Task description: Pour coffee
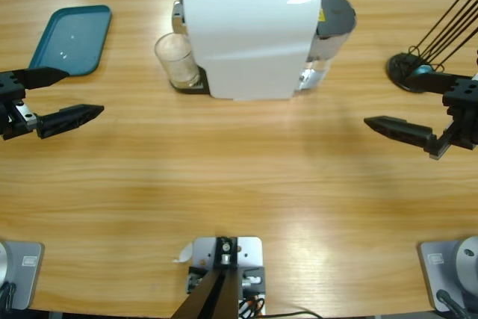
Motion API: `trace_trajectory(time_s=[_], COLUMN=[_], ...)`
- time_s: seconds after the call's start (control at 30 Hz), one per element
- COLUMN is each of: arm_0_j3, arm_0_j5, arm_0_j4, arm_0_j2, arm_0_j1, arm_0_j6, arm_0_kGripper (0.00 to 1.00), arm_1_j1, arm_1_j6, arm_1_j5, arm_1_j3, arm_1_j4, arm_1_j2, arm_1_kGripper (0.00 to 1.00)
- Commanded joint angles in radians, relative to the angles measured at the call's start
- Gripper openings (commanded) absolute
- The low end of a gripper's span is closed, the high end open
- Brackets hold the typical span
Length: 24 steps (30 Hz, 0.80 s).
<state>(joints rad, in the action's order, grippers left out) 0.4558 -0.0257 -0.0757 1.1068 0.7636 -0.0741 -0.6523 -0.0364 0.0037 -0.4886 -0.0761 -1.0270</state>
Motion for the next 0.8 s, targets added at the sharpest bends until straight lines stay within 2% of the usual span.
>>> trace_trajectory(time_s=[0.03, 0.8], arm_0_j3=[-0.034, -0.033], arm_0_j5=[-0.019, -0.035], arm_0_j4=[-0.012, -0.013], arm_0_j2=[0.031, 0.038], arm_0_j1=[0.011, 0.011], arm_0_j6=[-0.006, -0.007], arm_0_kGripper=[0.936, 0.936], arm_1_j1=[-0.008, -0.008], arm_1_j6=[-0.002, -0.004], arm_1_j5=[0.010, 0.012], arm_1_j3=[0.033, 0.035], arm_1_j4=[0.009, 0.007], arm_1_j2=[0.010, 0.005], arm_1_kGripper=[1.000, 1.000])
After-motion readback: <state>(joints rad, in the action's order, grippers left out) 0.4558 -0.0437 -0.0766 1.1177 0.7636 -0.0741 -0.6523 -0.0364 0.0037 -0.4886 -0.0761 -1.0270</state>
